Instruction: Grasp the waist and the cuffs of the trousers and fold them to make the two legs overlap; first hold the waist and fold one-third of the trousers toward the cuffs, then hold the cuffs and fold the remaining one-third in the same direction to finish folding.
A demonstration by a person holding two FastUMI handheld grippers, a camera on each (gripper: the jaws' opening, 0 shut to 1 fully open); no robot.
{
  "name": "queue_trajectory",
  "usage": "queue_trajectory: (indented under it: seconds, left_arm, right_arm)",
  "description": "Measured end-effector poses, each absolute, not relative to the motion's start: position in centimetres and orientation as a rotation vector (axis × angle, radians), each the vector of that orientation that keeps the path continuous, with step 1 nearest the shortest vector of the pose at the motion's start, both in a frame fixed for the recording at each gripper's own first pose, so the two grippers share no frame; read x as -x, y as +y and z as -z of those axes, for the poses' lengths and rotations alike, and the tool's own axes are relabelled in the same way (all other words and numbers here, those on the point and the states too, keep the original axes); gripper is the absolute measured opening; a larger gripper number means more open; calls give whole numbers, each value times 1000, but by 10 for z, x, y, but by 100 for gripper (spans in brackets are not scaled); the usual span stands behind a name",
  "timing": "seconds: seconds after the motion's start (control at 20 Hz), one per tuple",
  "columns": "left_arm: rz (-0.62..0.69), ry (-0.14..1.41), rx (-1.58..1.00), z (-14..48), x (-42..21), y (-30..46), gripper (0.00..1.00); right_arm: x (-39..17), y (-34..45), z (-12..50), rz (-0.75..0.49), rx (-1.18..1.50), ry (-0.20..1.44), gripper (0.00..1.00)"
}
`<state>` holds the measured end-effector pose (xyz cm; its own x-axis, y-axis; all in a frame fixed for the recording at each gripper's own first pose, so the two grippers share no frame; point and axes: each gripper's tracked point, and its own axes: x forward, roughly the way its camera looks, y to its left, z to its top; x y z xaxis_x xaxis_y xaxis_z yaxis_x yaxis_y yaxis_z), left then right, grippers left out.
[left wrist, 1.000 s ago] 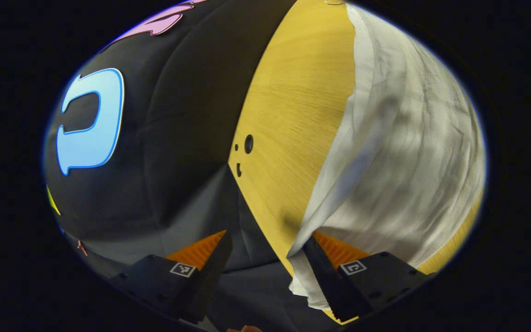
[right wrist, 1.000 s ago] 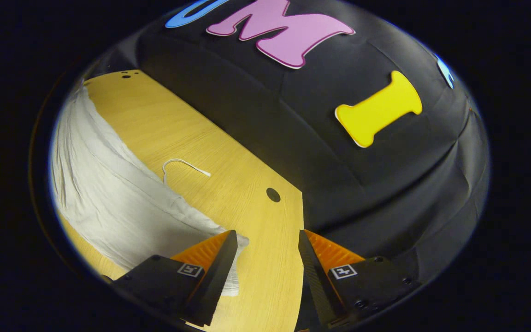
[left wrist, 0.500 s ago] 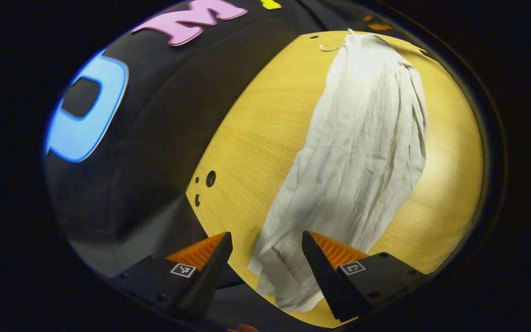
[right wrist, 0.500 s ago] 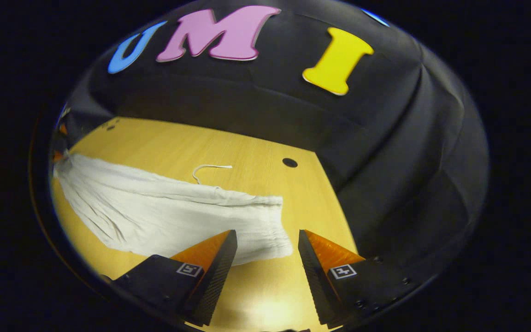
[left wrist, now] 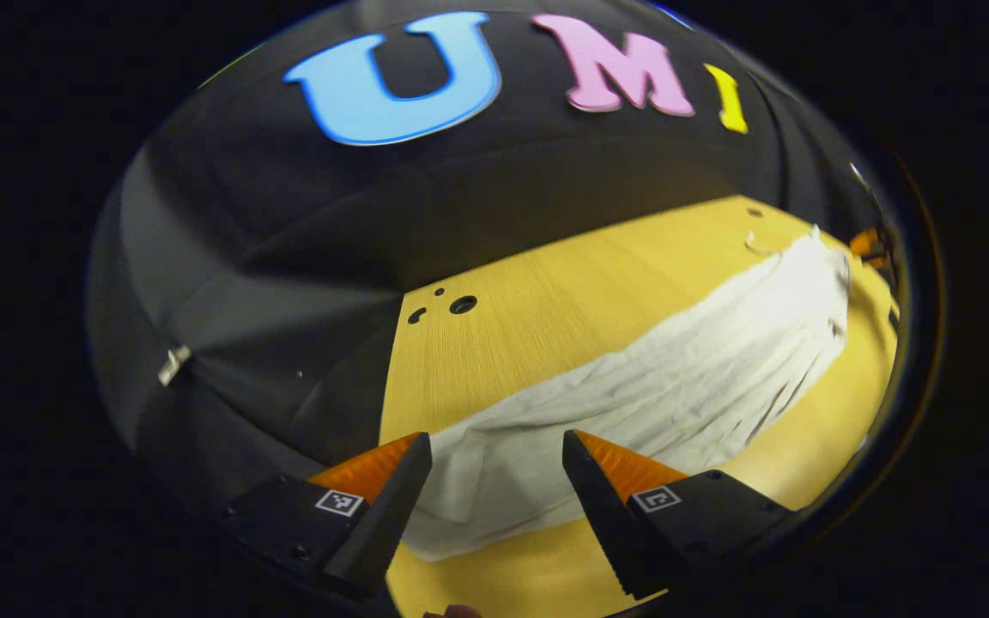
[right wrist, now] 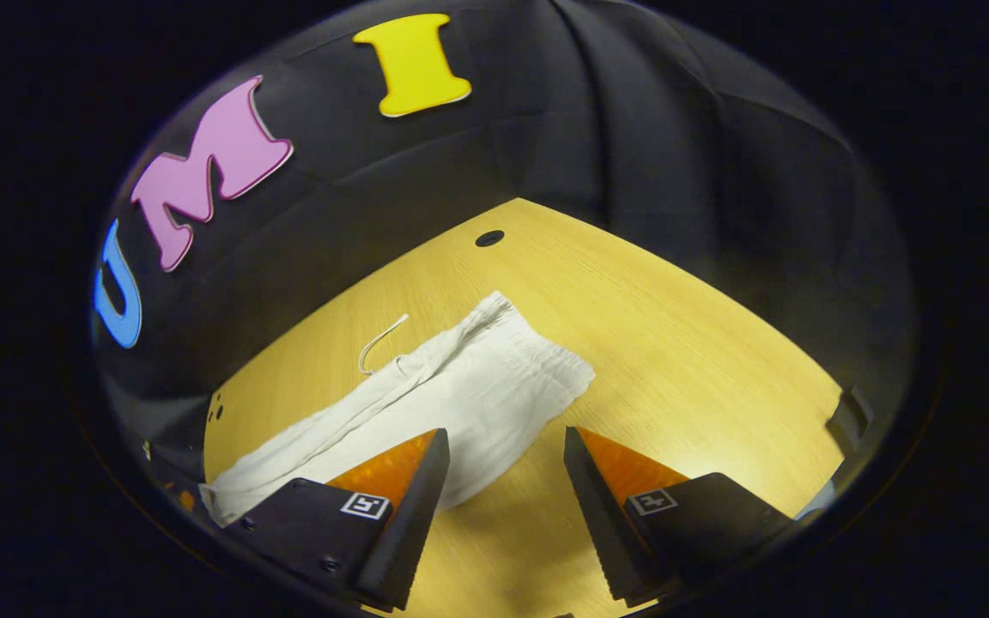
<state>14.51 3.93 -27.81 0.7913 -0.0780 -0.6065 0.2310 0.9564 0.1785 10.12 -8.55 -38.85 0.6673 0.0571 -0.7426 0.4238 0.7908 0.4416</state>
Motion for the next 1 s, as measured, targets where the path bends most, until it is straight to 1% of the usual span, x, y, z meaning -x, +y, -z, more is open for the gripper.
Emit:
queue_trajectory:
  seconds: [0.1,0.3,0.45,0.6,0.7,0.75,0.8,0.85,0.9,0.95,1.0]
  left_arm:
    - [135,618,-95,271,-141,29,97]
    - [101,638,218,270,-121,8,98]
    - [47,677,292,281,-102,17,96]
    - [-3,710,457,289,-89,14,96]
    - [-43,730,507,299,-79,22,96]
    - [-59,747,520,305,-74,27,92]
    - [-67,762,534,312,-68,26,92]
    - [-71,781,551,317,-63,24,96]
    - [-77,796,565,323,-60,22,96]
    - [-88,810,583,329,-58,21,92]
    - [-102,821,608,335,-58,19,96]
  right_arm:
    - [-107,-88,397,261,-706,834,85]
    - [-117,-89,419,321,-797,864,85]
    - [-124,-90,435,348,-813,881,85]
    - [-130,-89,442,353,-838,881,85]
    - [-133,-87,448,364,-859,890,85]
    - [-133,-87,448,365,-865,894,85]
    - [-140,-87,449,371,-868,881,85]
    - [-142,-85,448,374,-877,878,84]
    - [-145,-87,449,386,-881,870,85]
    - [-144,-90,453,414,-878,881,85]
    - [-142,-93,457,436,-873,893,80]
